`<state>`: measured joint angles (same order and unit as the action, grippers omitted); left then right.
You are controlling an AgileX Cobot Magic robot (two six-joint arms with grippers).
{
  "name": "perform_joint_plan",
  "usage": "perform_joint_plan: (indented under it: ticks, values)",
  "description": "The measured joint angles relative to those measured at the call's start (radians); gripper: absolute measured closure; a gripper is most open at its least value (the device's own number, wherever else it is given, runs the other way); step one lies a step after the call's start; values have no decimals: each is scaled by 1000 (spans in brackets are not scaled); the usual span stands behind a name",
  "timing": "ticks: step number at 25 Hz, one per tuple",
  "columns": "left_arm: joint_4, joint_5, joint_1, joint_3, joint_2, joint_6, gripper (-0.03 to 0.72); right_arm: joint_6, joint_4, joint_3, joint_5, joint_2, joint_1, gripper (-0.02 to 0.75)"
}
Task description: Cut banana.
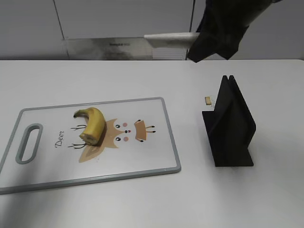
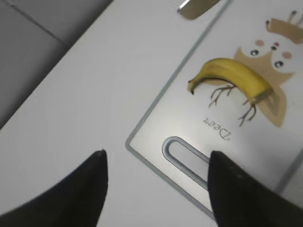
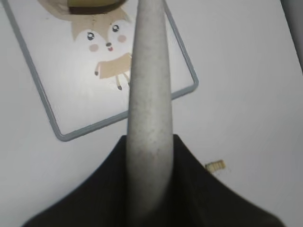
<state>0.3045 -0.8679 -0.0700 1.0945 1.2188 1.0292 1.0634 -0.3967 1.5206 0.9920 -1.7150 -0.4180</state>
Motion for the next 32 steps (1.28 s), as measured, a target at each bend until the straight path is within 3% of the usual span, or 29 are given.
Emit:
perform_joint_plan:
  ticks: [4, 9, 13, 20, 25, 30, 32]
  values:
    - [40, -118, -12, 110, 140, 168, 77, 135, -70, 23, -1, -48, 0, 564]
    - [165, -167, -16, 198, 268, 408, 89, 243, -87, 77, 4, -118, 1, 564]
    - [207, -185, -17, 234, 319, 493, 93, 276, -105, 121, 28, -161, 1, 564]
    - [247, -176, -17, 237, 370, 554, 95, 350, -207, 140, 38, -193, 1, 564]
    - [249, -144, -17, 237, 394, 555, 112, 360, -218, 144, 38, -193, 1, 564]
    - [250, -133, -17, 237, 400, 555, 207, 362, -219, 144, 38, -195, 1, 564]
    - [250, -134, -17, 237, 408, 555, 305, 361, -221, 144, 36, -201, 1, 564]
